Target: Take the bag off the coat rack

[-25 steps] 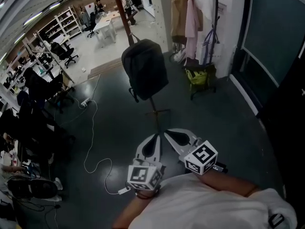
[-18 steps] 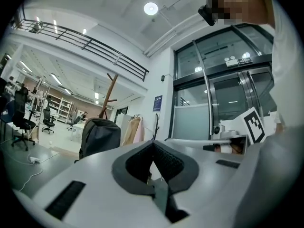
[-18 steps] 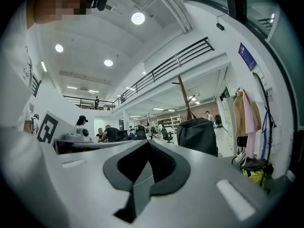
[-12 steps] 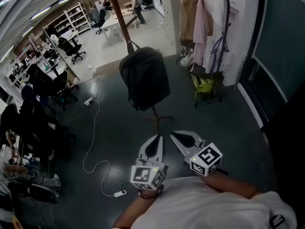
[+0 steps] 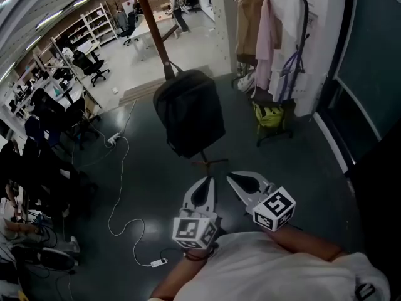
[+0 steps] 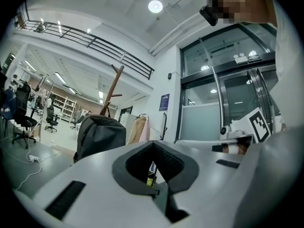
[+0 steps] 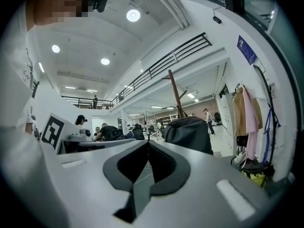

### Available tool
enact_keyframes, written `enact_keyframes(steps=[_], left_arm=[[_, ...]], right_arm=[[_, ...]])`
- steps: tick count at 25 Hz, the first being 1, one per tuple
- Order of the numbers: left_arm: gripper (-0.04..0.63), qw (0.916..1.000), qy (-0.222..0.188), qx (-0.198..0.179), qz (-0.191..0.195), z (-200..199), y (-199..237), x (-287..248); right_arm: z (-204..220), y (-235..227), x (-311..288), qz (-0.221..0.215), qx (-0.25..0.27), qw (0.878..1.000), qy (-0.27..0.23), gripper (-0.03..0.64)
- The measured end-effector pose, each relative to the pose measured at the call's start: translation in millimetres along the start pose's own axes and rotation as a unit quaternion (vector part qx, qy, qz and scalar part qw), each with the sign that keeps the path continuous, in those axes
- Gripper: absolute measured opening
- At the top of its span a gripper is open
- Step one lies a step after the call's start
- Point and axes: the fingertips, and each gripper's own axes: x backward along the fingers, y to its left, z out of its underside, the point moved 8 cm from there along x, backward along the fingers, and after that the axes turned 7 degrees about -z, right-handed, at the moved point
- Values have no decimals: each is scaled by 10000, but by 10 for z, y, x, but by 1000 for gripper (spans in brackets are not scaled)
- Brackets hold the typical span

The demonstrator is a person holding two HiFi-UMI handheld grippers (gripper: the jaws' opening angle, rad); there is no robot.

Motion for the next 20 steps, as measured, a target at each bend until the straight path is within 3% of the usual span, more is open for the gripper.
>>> enact_keyframes(steps=[12, 20], left_arm=[[2, 9997, 39, -21, 249, -298, 917, -1115], [2, 9986, 165, -96, 494, -599, 1673, -1589]], right_arm=[[-160, -772, -1054, 226, -106, 9997, 41, 5], [-407, -1105, -1939, 315, -38, 9994, -127, 6]])
